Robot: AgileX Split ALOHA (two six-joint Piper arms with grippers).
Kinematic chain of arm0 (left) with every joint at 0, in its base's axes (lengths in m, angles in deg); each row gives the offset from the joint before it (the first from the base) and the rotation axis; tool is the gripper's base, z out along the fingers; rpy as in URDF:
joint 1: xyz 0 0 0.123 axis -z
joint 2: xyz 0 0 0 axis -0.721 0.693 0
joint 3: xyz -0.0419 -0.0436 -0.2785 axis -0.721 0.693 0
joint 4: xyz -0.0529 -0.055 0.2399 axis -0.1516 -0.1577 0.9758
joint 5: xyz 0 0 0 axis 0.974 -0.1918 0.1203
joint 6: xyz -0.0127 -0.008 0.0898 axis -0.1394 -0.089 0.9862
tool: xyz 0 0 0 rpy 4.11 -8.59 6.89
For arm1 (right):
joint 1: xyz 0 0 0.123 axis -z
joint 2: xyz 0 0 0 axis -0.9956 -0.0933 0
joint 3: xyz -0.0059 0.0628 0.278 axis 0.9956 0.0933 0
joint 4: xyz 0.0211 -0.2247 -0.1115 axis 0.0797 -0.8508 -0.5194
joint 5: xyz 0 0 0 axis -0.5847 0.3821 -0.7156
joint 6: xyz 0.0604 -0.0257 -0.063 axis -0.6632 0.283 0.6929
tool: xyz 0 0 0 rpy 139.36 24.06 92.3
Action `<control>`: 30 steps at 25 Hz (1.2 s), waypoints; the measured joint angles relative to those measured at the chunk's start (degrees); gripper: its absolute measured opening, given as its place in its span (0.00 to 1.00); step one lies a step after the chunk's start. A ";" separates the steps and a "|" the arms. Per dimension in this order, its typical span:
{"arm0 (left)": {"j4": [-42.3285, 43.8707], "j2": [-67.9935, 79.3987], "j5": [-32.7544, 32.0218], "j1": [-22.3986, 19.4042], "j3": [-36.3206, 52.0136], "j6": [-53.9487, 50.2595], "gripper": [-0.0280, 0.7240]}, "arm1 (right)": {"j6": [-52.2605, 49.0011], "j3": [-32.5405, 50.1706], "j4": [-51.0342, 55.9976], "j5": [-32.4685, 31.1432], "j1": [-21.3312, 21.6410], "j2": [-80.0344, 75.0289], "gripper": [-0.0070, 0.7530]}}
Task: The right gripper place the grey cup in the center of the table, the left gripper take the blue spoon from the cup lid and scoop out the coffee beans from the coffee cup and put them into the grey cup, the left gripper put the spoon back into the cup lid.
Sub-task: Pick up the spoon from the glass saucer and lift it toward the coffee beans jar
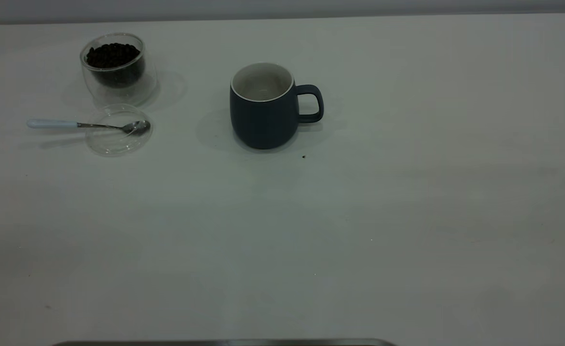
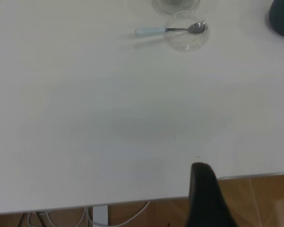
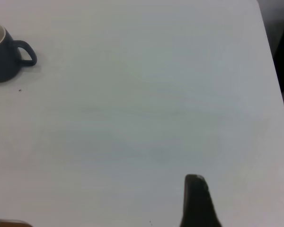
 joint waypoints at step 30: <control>2.37 4.33 2.00 0.00 -2.02 -14.19 0.71 | 0.18 0.00 -0.06 0.05 0.00 0.00 0.61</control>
